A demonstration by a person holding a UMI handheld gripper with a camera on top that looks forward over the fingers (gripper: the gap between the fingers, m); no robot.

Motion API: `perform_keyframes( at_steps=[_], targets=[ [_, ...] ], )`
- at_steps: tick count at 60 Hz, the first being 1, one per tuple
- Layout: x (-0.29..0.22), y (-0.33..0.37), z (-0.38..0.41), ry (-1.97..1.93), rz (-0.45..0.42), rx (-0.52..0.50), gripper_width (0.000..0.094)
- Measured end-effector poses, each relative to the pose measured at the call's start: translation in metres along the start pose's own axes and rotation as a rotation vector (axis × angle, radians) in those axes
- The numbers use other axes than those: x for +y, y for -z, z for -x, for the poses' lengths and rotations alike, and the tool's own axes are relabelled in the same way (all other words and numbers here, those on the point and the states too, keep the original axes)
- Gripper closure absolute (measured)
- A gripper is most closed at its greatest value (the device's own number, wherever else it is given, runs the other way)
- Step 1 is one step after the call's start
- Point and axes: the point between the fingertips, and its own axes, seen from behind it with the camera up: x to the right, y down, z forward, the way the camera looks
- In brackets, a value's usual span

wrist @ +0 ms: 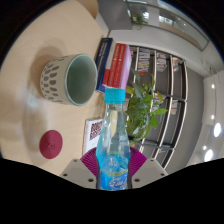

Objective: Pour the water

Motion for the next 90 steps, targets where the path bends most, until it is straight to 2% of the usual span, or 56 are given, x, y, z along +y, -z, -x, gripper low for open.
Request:
perform_keyframes(
  at_steps=[8, 21, 31, 39, 45, 52, 68, 71, 79, 85, 86, 90],
  targets=[
    [-0.003, -0.002, -0.010, 0.231, 0.027, 0.021, 0.0587],
    [-0.026, -0.007, -0.025, 0.517, 0.012, 0.083, 0.0570],
    [-0.044, -0.007, -0.034, 0.603, 0.006, 0.144, 0.0571],
    [-0.048, -0.007, -0.029, 0.550, -0.018, 0.126, 0.0570],
    [-0.056, 0.001, -0.041, 0.358, -0.067, 0.129, 0.0570],
    [-0.066, 0.019, -0.072, -0.039, -0.101, 0.121, 0.0570],
    [-0.040, 0.052, -0.144, -1.067, -0.211, 0.129, 0.0555],
    [-0.044, 0.048, -0.136, -1.205, -0.206, 0.134, 0.0555],
    [-0.008, 0.036, -0.113, -1.457, -0.205, 0.107, 0.0556],
    [0.008, 0.023, -0.076, -1.563, -0.183, 0.060, 0.0556],
    [-0.009, 0.013, -0.057, -1.579, -0.177, 0.062, 0.0556],
    [0.015, 0.008, -0.040, -1.605, -0.149, 0.027, 0.0556]
  ],
)
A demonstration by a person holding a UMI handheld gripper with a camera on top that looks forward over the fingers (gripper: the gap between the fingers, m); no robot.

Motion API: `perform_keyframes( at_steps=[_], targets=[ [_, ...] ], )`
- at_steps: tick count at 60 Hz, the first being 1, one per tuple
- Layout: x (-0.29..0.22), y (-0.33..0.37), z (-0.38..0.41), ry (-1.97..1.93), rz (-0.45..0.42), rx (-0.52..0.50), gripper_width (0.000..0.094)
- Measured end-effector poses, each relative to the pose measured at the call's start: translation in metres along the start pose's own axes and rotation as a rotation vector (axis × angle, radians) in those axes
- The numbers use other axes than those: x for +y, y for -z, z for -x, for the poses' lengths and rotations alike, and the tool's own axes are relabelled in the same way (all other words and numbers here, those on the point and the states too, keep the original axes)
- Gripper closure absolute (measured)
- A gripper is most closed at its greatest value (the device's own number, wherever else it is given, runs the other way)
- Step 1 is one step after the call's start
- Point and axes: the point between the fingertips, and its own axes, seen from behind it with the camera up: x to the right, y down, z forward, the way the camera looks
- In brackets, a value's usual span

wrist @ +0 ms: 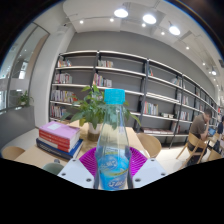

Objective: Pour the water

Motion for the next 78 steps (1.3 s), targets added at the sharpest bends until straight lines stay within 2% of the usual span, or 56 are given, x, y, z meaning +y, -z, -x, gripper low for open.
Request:
perform_keyframes(
  at_steps=[16, 18, 26, 35, 39, 42, 48, 62, 68, 78],
  targets=[
    [0.099, -0.017, -0.001, -0.124, 0.120, -0.020, 0.0537],
    [0.094, -0.015, -0.004, -0.130, 0.082, -0.014, 0.0536],
    [0.096, -0.008, -0.004, -0.109, 0.063, 0.001, 0.0520],
    [0.098, -0.009, -0.006, -0.133, 0.092, 0.002, 0.0385],
    [0.107, -0.003, -0.009, -0.133, 0.136, 0.018, 0.0240],
    [0.110, 0.009, -0.010, -0.128, 0.143, 0.023, 0.0185],
    [0.122, 0.037, -0.010, -0.116, 0.183, 0.042, 0.0183],
    [0.173, 0.148, 0.037, -0.195, 0.418, 0.019, 0.0136],
    [0.161, 0.195, 0.061, -0.212, 0.459, -0.002, 0.0123],
    [0.108, 0.240, 0.085, -0.134, 0.441, 0.002, 0.0109]
  ],
)
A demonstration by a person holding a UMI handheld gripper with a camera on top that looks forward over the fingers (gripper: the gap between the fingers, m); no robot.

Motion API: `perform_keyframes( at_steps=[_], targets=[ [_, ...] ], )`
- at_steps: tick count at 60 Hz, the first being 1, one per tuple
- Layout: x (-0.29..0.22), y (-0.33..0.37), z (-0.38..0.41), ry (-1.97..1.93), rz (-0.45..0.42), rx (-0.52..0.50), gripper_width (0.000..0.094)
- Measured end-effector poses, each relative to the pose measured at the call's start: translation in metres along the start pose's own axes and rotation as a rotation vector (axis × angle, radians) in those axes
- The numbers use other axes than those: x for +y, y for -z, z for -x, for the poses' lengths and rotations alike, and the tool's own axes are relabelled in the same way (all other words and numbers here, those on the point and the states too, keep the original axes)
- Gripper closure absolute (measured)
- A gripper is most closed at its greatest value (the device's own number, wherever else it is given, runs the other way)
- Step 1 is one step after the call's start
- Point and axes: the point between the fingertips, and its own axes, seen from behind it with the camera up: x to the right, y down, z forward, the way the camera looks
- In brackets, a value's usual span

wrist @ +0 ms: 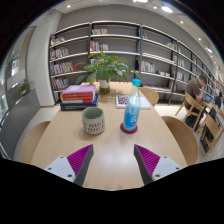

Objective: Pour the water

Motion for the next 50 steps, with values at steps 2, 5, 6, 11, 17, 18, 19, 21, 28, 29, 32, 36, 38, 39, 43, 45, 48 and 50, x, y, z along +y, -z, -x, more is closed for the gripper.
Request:
perform_keyframes(
  at_steps=[2, 5, 6, 11, 17, 18, 19, 21, 28, 29, 32, 36, 38, 39, 43, 45, 48, 50],
  targets=[
    [-0.007, 0.010, 0.007, 0.000, -0.005, 0.001, 0.0103],
    [-0.017, 0.025, 0.016, 0.002, -0.007, -0.005, 0.0096],
    [-0.021, 0.029, 0.019, 0.002, -0.009, -0.007, 0.0096],
    [-0.044, 0.050, 0.030, -0.001, -0.030, -0.020, 0.0093],
    [-0.072, 0.072, 0.038, -0.016, -0.072, -0.021, 0.0093],
    [-0.076, 0.075, 0.039, -0.018, -0.079, -0.020, 0.0093],
    [-0.080, 0.078, 0.040, -0.021, -0.086, -0.019, 0.0093],
    [-0.088, 0.082, 0.041, -0.024, -0.097, -0.017, 0.0096],
    [-0.100, 0.095, 0.040, -0.033, -0.113, 0.003, 0.0096],
    [-0.100, 0.096, 0.040, -0.033, -0.114, 0.005, 0.0096],
    [-0.101, 0.099, 0.042, -0.040, -0.114, 0.005, 0.0097],
    [-0.101, 0.105, 0.044, -0.049, -0.111, 0.001, 0.0095],
    [-0.099, 0.106, 0.045, -0.054, -0.105, 0.002, 0.0096],
    [-0.098, 0.106, 0.045, -0.057, -0.102, 0.005, 0.0098],
    [-0.094, 0.105, 0.044, -0.074, -0.097, 0.020, 0.0101],
    [-0.094, 0.105, 0.044, -0.076, -0.101, 0.024, 0.0105],
    [-0.095, 0.106, 0.042, -0.079, -0.107, 0.033, 0.0108],
    [-0.095, 0.108, 0.041, -0.081, -0.106, 0.037, 0.0110]
  ],
)
